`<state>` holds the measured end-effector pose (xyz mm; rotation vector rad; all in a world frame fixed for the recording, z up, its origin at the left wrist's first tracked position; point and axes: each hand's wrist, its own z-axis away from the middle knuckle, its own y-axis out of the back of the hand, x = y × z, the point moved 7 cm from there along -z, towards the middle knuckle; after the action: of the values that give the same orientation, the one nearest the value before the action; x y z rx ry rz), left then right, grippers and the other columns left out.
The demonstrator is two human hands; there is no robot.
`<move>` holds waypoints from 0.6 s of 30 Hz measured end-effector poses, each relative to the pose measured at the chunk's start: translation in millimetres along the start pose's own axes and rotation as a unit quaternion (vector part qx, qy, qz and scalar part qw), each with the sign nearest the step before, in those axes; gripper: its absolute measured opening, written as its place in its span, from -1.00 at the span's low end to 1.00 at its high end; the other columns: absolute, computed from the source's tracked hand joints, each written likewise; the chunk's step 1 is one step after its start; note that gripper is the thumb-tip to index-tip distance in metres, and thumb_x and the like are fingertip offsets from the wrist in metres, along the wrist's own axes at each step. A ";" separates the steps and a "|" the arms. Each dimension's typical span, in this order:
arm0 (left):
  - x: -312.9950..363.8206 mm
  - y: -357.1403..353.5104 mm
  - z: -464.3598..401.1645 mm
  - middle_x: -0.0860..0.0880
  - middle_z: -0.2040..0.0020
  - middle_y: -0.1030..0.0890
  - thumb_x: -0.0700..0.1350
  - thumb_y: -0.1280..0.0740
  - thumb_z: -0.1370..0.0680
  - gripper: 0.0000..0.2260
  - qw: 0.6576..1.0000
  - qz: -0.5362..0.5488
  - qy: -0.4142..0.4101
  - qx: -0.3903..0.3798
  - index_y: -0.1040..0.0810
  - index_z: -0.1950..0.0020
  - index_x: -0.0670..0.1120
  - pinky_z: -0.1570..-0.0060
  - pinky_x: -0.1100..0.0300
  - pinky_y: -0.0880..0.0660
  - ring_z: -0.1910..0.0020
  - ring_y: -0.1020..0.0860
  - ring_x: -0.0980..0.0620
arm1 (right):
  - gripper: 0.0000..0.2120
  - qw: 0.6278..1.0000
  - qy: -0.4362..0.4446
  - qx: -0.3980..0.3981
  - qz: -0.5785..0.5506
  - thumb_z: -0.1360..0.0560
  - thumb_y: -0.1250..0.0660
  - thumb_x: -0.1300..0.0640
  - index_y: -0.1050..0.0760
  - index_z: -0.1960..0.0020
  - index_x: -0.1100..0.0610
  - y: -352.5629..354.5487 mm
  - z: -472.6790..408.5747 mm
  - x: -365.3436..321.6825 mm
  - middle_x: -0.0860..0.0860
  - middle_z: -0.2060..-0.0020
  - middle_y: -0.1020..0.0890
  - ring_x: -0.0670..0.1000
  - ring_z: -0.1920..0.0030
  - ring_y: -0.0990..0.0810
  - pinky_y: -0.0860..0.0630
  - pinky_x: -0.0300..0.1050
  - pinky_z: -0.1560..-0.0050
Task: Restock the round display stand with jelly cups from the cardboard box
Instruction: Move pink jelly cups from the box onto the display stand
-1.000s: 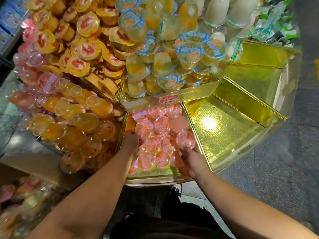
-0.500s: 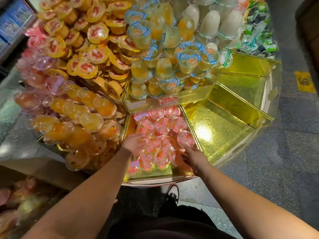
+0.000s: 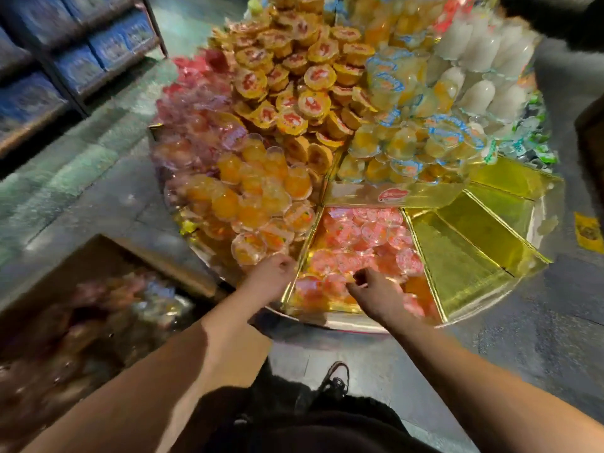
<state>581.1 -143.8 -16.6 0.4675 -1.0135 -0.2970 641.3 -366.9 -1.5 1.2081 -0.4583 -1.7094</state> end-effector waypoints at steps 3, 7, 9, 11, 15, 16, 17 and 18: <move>-56.1 48.8 44.3 -0.01 -0.12 -0.56 -0.01 -0.29 -0.60 -0.78 0.998 -0.030 0.008 0.059 -0.54 -0.21 -0.03 -0.02 0.15 -0.47 -0.07 -0.56 0.01 | -0.71 0.989 0.112 -0.064 0.069 -0.56 -0.31 0.02 -0.53 -0.20 0.16 -51.9 22.0 -73.0 0.07 -0.11 -0.62 0.08 -0.07 -0.59 -0.39 -0.16 0.07; -147.5 107.7 110.5 0.00 -0.10 -0.58 -0.04 -0.28 -0.61 -0.83 0.984 -0.038 0.101 0.144 -0.54 -0.18 -0.02 -0.06 0.06 -0.53 -0.02 -0.59 -0.02 | -0.74 0.948 0.226 -0.152 0.165 -0.57 -0.29 0.03 -0.50 -0.20 0.12 -134.5 46.2 -152.1 0.04 -0.08 -0.58 0.09 -0.06 -0.58 -0.42 -0.14 0.05; -193.9 129.3 143.9 -0.03 -0.09 -0.59 -0.05 -0.27 -0.62 -0.82 0.971 -0.031 0.154 0.181 -0.53 -0.19 -0.03 -0.01 0.10 -0.52 -0.03 -0.58 -0.05 | -0.78 0.919 0.278 -0.188 0.206 -0.58 -0.27 0.04 -0.50 -0.16 0.13 -173.9 61.2 -185.4 0.07 -0.06 -0.58 0.10 -0.05 -0.57 -0.44 -0.11 0.04; -240.0 145.1 175.1 -0.09 -0.11 -0.59 -0.08 -0.30 -0.60 -0.80 0.956 -0.025 0.195 0.220 -0.55 -0.19 -0.09 -0.05 0.09 -0.49 -0.09 -0.56 -0.10 | -0.77 0.891 0.315 -0.220 0.243 -0.59 -0.26 0.04 -0.50 -0.17 0.13 -212.6 72.9 -211.9 0.07 -0.08 -0.56 0.08 -0.08 -0.54 -0.41 -0.12 0.03; -315.4 162.4 225.9 -0.14 -0.17 -0.57 -0.11 -0.36 -0.56 -0.77 0.924 0.008 0.278 0.263 -0.58 -0.17 -0.16 -0.09 0.10 -0.44 -0.15 -0.54 -0.13 | -0.82 0.846 0.343 -0.282 0.296 -0.61 -0.20 0.11 -0.47 -0.17 0.12 -280.8 81.9 -248.7 0.06 -0.10 -0.51 0.11 -0.14 -0.51 -0.38 -0.11 0.01; -328.7 166.7 234.8 -0.13 -0.17 -0.55 -0.10 -0.36 -0.55 -0.77 0.918 0.004 0.287 0.273 -0.58 -0.17 -0.17 -0.12 0.10 -0.43 -0.17 -0.52 -0.14 | -0.79 0.839 0.344 -0.290 0.306 -0.61 -0.18 0.13 -0.48 -0.21 0.13 -296.7 80.0 -255.4 0.08 -0.15 -0.52 0.12 -0.14 -0.51 -0.43 -0.06 -0.03; -341.6 171.7 241.9 -0.14 -0.18 -0.53 -0.09 -0.36 -0.54 -0.77 0.912 -0.008 0.295 0.285 -0.58 -0.16 -0.16 -0.16 0.07 -0.43 -0.19 -0.50 -0.15 | -0.73 0.834 0.341 -0.295 0.319 -0.61 -0.17 0.14 -0.47 -0.27 0.14 -311.3 76.4 -261.9 0.09 -0.19 -0.52 0.12 -0.15 -0.51 -0.47 -0.03 -0.08; -352.6 177.0 248.0 -0.14 -0.19 -0.51 -0.07 -0.35 -0.54 -0.76 0.905 -0.020 0.305 0.297 -0.56 -0.16 -0.13 -0.19 0.03 -0.43 -0.20 -0.48 -0.15 | -0.69 0.830 0.339 -0.296 0.331 -0.61 -0.16 0.13 -0.46 -0.32 0.13 -324.5 72.5 -268.3 0.09 -0.22 -0.51 0.11 -0.14 -0.53 -0.49 -0.03 -0.09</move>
<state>194.0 108.1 -78.5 1.0621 -0.4560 0.1392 434.5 0.3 -71.1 0.9383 0.1056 -0.6567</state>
